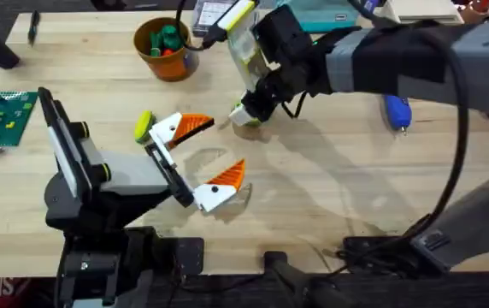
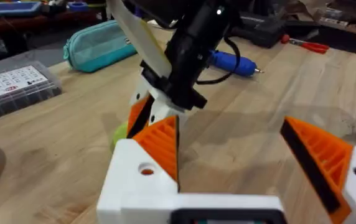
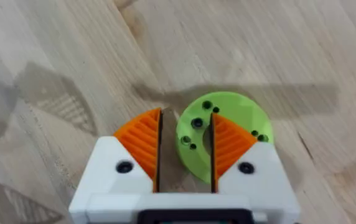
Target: Pick up the gripper from the table and insert it into the empty holder that is missing its gripper. Then pick up a screw, insert it into the mounting hole, and use the screwdriver to tighten it. Finally, clean up the table by picking up the vegetable and placing it into the bucket.
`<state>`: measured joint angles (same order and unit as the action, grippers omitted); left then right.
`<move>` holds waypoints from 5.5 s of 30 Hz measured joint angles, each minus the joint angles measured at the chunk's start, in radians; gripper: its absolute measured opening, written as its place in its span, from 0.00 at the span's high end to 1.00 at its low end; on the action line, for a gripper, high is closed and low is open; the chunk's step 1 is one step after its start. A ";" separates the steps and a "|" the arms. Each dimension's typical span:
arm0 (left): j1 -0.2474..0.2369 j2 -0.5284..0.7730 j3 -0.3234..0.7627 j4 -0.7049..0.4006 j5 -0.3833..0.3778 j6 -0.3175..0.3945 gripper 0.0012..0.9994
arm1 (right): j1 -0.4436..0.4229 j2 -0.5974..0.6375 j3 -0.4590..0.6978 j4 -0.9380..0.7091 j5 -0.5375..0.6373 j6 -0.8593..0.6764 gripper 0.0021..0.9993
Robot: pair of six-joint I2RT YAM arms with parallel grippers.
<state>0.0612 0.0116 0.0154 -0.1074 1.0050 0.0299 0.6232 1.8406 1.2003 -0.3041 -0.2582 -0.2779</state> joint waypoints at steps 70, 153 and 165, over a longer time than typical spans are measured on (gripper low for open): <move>0.000 0.000 0.000 0.001 -0.002 0.000 0.00 | 0.014 0.011 0.000 0.062 0.003 0.000 0.78; 0.000 0.000 0.000 0.002 -0.007 0.000 0.00 | 0.208 -0.483 0.147 -0.212 0.005 0.072 1.00; 0.000 0.000 0.000 0.002 -0.007 0.000 0.00 | 0.344 -0.470 0.188 -0.231 0.003 0.072 1.00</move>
<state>0.0612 0.0116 0.0154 -0.1052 0.9977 0.0299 0.9677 1.3710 1.3887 -0.5349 -0.2551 -0.2054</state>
